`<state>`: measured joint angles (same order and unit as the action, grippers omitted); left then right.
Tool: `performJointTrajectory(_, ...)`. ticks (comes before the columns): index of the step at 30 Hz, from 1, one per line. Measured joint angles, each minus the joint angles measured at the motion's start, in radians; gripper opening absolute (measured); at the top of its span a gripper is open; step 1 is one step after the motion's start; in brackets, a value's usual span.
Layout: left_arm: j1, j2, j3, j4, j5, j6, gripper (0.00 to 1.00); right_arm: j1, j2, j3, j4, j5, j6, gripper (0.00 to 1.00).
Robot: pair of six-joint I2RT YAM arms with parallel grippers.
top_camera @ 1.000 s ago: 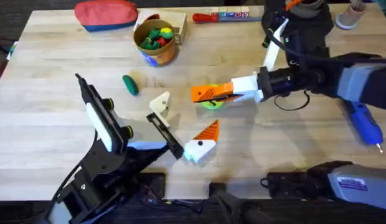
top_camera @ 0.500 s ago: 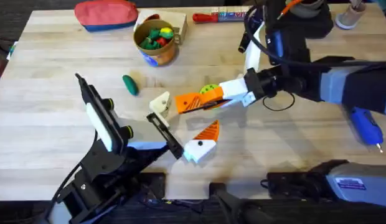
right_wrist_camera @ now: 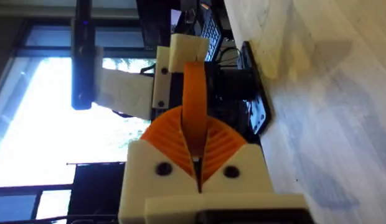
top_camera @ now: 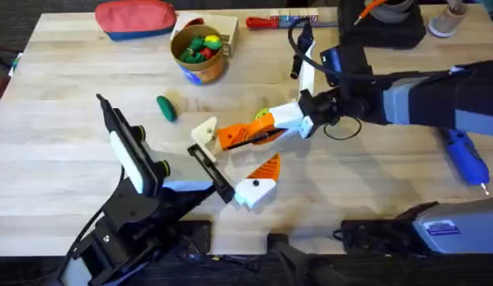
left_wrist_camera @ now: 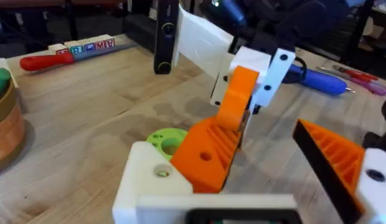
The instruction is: Pick up the gripper from the table and insert it into the empty holder that is missing its gripper. Then pick up a screw, insert it into the mounting hole, and use the screwdriver to tighten it. Finally, clean up the table by picking up the vegetable and placing it into the bucket.
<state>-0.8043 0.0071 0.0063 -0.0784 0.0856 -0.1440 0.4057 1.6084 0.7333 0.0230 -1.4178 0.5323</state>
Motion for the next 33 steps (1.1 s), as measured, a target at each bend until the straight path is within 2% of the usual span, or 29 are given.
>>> performJointTrajectory(12,0.000,0.000,0.000,0.000,0.000,0.000,0.987,0.000,0.003,0.018,0.052,-0.027,0.038,0.003)
performJointTrajectory(20,0.001,0.000,0.000,-0.001,-0.003,-0.008,0.988,0.017,0.065,0.024,0.056,-0.036,0.049,0.003)
performJointTrajectory(27,0.001,0.000,0.000,-0.001,-0.011,-0.007,0.988,0.029,0.099,0.063,0.055,-0.057,0.053,0.003)
performJointTrajectory(33,0.001,0.000,0.000,0.003,0.022,-0.002,0.987,0.053,0.113,0.124,0.055,-0.031,0.081,0.003)
